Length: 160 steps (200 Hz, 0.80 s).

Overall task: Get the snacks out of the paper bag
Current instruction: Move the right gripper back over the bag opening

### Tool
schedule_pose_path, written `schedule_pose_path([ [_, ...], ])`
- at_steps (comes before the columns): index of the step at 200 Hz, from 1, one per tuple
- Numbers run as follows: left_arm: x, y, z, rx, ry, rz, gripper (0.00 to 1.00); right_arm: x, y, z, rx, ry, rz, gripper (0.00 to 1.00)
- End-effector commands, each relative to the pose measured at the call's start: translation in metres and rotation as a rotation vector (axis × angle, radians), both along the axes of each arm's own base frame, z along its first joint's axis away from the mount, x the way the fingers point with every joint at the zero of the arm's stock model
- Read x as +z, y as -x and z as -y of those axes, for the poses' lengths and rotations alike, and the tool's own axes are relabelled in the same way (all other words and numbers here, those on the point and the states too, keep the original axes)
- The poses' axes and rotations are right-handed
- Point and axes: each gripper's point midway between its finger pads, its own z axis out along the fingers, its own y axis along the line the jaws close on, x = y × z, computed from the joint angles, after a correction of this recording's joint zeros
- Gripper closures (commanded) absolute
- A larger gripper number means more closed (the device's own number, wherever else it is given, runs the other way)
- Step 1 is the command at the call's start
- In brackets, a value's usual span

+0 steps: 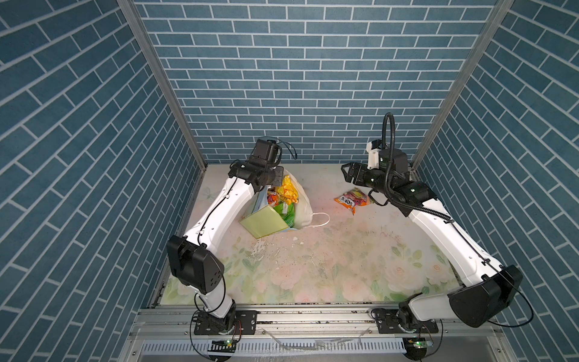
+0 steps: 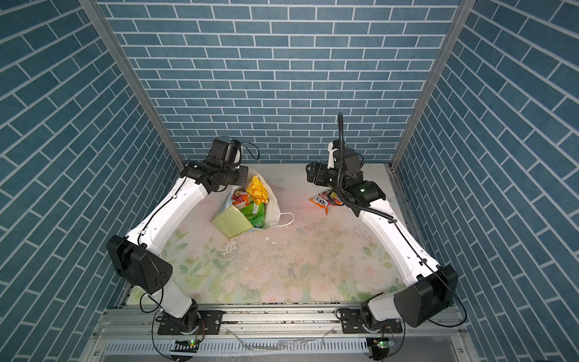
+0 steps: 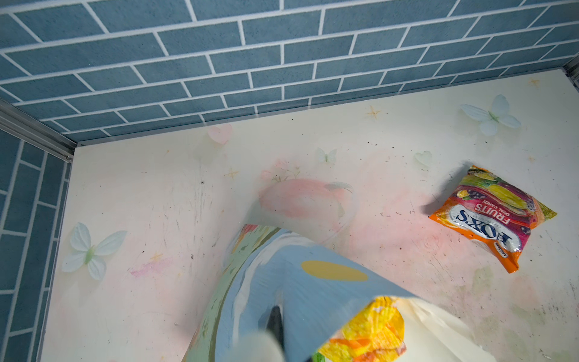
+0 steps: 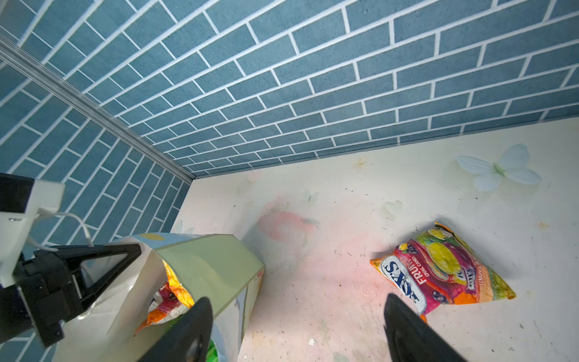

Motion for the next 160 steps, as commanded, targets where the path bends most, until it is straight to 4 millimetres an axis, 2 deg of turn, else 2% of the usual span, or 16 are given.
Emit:
schedule_pose_path([
  [1, 0.028, -0.007, -0.001, 0.014, 0.029, 0.065, 1.0, 0.023, 0.007, -0.005, 0.018, -0.07, 0.025, 0.14],
  [91, 0.027, -0.012, 0.004, 0.006, 0.041, 0.062, 1.0, 0.038, 0.008, -0.025, 0.091, -0.134, 0.087, 0.13],
  [160, 0.028, -0.011, 0.007, -0.003, 0.065, 0.058, 1.0, 0.035, 0.004, -0.042, 0.122, -0.123, 0.078, 0.12],
])
